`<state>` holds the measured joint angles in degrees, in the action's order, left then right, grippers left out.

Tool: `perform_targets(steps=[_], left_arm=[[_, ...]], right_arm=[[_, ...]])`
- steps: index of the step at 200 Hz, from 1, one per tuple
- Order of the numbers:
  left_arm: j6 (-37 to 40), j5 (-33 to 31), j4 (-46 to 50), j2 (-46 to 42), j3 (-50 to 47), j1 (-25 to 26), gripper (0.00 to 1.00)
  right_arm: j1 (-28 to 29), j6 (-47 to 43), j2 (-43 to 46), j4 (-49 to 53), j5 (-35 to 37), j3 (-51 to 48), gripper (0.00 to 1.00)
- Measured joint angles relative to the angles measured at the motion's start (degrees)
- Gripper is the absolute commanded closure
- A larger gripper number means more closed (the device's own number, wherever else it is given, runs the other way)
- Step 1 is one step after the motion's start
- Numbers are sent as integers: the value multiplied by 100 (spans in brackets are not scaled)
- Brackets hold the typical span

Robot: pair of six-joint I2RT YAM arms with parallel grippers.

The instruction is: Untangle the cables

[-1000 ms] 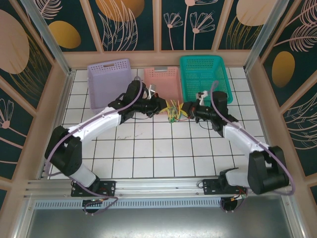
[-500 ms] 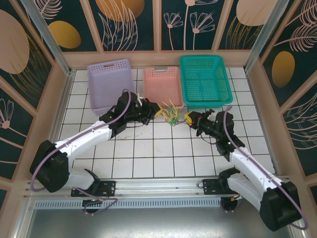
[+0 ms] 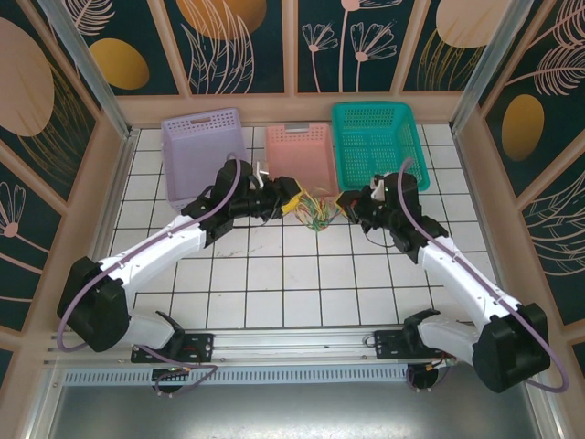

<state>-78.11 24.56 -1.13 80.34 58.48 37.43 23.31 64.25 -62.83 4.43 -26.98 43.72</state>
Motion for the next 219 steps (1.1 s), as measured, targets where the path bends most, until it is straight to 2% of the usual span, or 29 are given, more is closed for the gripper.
perform_targets(steps=[11, 52, 68, 90, 111, 133, 148, 183, 190, 199, 219], left_arm=[[101, -109, 356, -4, 33, 22, 30], [170, -649, 1360, -352, -24, 269, 29], [24, -848, 1517, -654, -306, 404, 37], [-297, -905, 1268, -1097, -1237, 490, 48], [-529, -887, 1034, -973, -1829, 542, 55], [-662, -857, 756, -625, -2109, 638, 64], [-688, -863, 640, -535, -2194, 684, 65], [-669, -990, 476, -531, -2208, 691, 65], [-656, -1036, 485, -546, -2208, 691, 64], [-621, -1128, 540, -605, -2208, 691, 64], [-533, -1364, 763, -872, -2201, 691, 64]], right_arm=[[42, -155, -13, 59, -11, 0, 100], [155, -691, -116, 208, -212, -50, 100], [155, -767, -177, 201, -293, -197, 100], [190, -826, -295, 181, -308, -557, 100], [223, -914, -564, 229, -302, -844, 100], [232, -1165, -905, 479, -140, -859, 68], [236, -1475, -1019, 946, 208, -715, 53], [671, -2149, -876, 2138, 1620, 153, 35], [896, -2240, -820, 2326, 1941, 334, 32], [1276, -2304, -776, 2529, 2282, 549, 22], [2234, -2411, -896, 2964, 2959, 988, 16]])
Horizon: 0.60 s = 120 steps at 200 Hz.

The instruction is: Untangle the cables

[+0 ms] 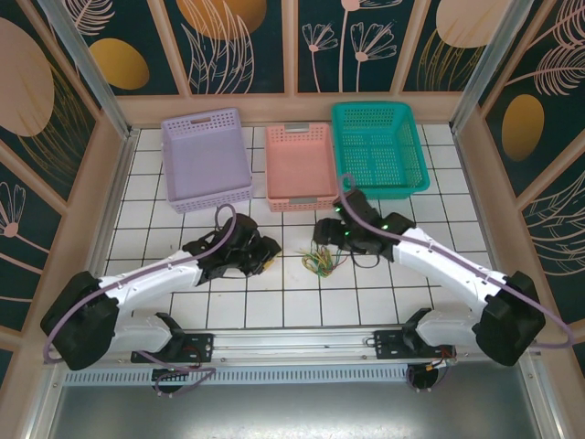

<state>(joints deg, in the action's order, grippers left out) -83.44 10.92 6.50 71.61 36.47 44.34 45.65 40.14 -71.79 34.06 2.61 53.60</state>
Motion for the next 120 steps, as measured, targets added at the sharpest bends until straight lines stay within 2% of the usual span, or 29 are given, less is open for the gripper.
perform_targets(steps=[21, 41, 68, 88, 120], left_arm=[[74, -249, 221, -367, 4, 0, 65], [90, -380, 343, -675, 4, 0, 65], [90, -437, 455, -984, -22, 0, 65], [90, -437, 533, -1137, -83, 0, 65], [90, -437, 647, -1327, -155, 0, 65]], right_arm=[[793, -37, -649, 365, 549, 457, 13], [1143, -63, -1458, 566, 964, 706, 11], [1233, -87, -2358, 750, 1279, 732, 12], [1231, -94, -2649, 848, 1486, 737, 14], [1220, -157, -2721, 907, 1705, 837, 30]])
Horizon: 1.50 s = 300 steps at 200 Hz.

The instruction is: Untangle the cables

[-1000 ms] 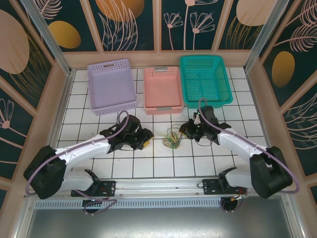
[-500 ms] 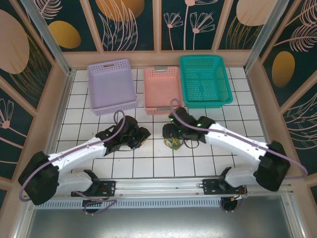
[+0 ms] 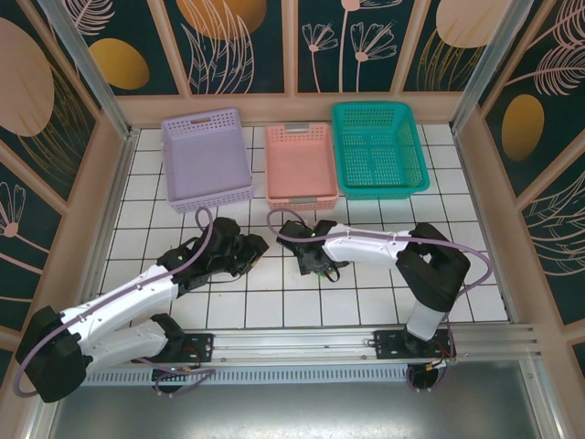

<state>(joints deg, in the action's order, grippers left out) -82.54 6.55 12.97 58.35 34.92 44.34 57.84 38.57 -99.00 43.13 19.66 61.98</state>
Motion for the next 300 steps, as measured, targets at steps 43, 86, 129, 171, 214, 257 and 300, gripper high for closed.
perform_targets(steps=[43, 86, 129, 171, 214, 257, 300], left_arm=[[0, 4, 61, -138, -35, 0, 65], [2, 55, 59, -138, -44, 0, 65], [0, 212, -48, -35, -44, 0, 63], [-42, 573, -612, 356, -44, 0, 47], [-269, 1110, -1427, 1132, 31, 0, 32], [-455, 1333, -2133, 1502, 68, 0, 30], [-476, 1401, -2457, 1816, 177, 0, 51]], right_arm=[[-173, -74, -28, -225, -66, -52, 49], [-411, -175, -28, -533, -175, -166, 70], [-581, -317, 162, -866, -321, -352, 100], [-660, -413, 868, -1274, -719, -826, 100], [-1113, -529, 2096, -2094, -2186, -1447, 100], [-1582, -520, 2433, -2728, -3595, -1679, 100], [-1711, -341, 2492, -3165, -4428, -1718, 100]])
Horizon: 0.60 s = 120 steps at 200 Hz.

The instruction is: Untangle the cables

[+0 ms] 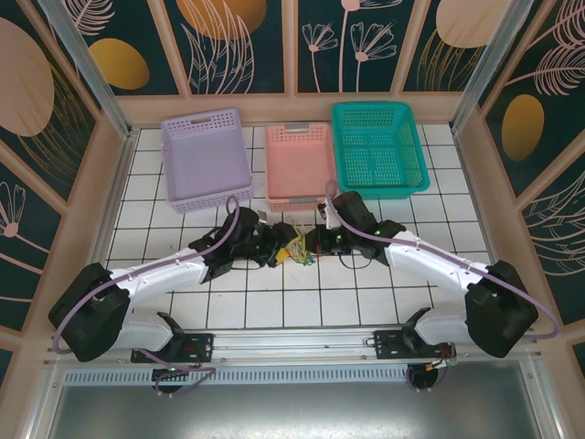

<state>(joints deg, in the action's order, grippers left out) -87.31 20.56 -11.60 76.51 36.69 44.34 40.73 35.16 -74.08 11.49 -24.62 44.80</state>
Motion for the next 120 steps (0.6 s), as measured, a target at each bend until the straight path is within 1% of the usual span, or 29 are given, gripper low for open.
perform_targets(steps=[13, 23, 37, 45, 54, 93, 120], left_arm=[[24, -42, -2, 4, 0, 0, 58], [28, -90, -26, 4, -4, 0, 65], [28, -136, -179, 4, -15, 0, 74], [-9, -155, -280, 4, -17, 4, 82], [46, -168, -317, 7, -17, 11, 100], [111, -361, -350, 22, -13, 66, 100], [81, -678, -341, -468, -15, 186, 100]], right_arm=[[-44, 101, 63, -109, -173, -31, 100], [-70, 164, 120, -173, -284, -50, 100], [-92, 275, 164, -243, -428, -85, 100], [-101, 334, 177, -310, -507, -127, 100], [-109, 400, 195, -387, -557, -177, 100], [-304, 776, 450, -695, -619, -511, 100], [-597, 1473, 1113, -1589, -925, -1104, 100]])
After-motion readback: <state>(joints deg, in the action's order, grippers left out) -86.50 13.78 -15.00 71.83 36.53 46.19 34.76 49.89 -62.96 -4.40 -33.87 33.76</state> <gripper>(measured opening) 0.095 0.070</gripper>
